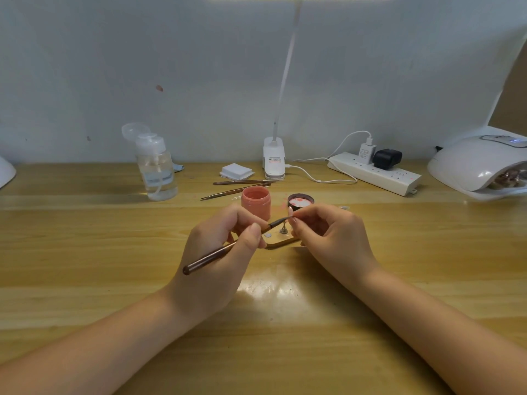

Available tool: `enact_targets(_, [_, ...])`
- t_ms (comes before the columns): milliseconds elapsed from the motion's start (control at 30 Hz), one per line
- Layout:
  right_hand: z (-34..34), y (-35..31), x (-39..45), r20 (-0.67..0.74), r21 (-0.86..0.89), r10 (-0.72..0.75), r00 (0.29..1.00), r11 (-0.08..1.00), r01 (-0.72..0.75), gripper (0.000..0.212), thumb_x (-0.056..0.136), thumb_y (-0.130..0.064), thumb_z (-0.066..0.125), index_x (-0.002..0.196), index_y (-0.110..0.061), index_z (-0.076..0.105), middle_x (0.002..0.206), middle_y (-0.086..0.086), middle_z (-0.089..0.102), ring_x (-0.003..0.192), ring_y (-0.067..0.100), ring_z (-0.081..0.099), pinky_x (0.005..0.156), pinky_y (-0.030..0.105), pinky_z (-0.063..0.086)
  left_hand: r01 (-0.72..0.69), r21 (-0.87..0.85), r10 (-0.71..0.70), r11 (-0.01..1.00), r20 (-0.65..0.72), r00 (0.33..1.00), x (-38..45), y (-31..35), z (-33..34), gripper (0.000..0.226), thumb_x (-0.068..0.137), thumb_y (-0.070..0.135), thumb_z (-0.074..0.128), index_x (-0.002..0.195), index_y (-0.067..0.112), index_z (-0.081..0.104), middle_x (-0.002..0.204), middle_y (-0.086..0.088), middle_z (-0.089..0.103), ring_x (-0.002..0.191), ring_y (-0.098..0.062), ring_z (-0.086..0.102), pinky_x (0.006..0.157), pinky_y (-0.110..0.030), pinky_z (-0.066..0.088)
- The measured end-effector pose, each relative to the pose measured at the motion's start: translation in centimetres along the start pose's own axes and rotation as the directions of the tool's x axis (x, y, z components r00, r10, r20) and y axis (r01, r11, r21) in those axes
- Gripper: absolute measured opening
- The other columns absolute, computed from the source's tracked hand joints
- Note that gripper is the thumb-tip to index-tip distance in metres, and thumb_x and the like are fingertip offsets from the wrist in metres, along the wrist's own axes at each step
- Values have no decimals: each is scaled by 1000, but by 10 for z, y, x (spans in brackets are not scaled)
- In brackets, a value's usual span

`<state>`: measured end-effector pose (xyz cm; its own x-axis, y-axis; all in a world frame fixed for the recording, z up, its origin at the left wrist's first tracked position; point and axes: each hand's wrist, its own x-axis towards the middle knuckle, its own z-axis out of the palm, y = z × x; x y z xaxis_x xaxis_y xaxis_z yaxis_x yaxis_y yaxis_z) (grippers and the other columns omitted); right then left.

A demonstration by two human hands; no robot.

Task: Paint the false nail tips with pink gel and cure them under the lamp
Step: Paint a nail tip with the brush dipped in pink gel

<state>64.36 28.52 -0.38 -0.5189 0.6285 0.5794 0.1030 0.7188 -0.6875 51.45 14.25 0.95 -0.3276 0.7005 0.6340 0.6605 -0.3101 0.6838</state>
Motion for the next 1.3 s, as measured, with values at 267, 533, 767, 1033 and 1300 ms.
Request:
enact_targets(267, [0, 0, 0, -1, -1, -7, 1000, 1000, 7, 10, 84, -10, 72, 93, -8, 75, 80, 2, 73, 73, 14, 69, 71, 41, 56, -5, -11, 5, 1000, 15, 1000, 0, 1, 1, 19, 87, 33, 51, 86, 19, 65, 78, 8, 68, 77, -10, 63, 68, -14, 45])
enact_targets(533, [0, 1, 0, 0, 7, -12, 1000, 1000, 12, 10, 84, -10, 72, 93, -7, 74, 79, 3, 73, 73, 16, 69, 70, 43, 56, 26, -34, -26, 999, 17, 1000, 0, -1, 2, 18, 87, 35, 52, 86, 23, 65, 80, 8, 71, 81, -14, 66, 72, -26, 50])
enact_targets(767, [0, 2, 0, 8, 3, -22, 1000, 1000, 22, 10, 84, -10, 72, 93, -8, 74, 80, 3, 73, 74, 16, 69, 70, 42, 56, 67, -32, -67, 997, -7, 998, 2, -1, 4, 11, 90, 29, 56, 89, 23, 65, 83, 9, 70, 81, -11, 65, 70, -19, 49])
enact_targets(1033, [0, 2, 0, 11, -1, -27, 1000, 1000, 27, 11, 84, -11, 71, 94, -8, 74, 81, 3, 73, 74, 16, 69, 71, 42, 56, 43, -21, -43, 999, -3, 999, 2, 1, 3, 11, 91, 26, 56, 91, 20, 66, 84, 8, 71, 84, -10, 66, 70, -13, 47])
enact_targets(1300, [0, 0, 0, 12, 8, -13, 1000, 1000, 12, 11, 84, -11, 71, 94, -8, 75, 81, 3, 73, 75, 16, 69, 71, 42, 56, 55, -42, -56, 998, -25, 998, 1, 1, 2, 12, 89, 29, 56, 90, 22, 65, 83, 10, 70, 83, -8, 66, 70, -14, 47])
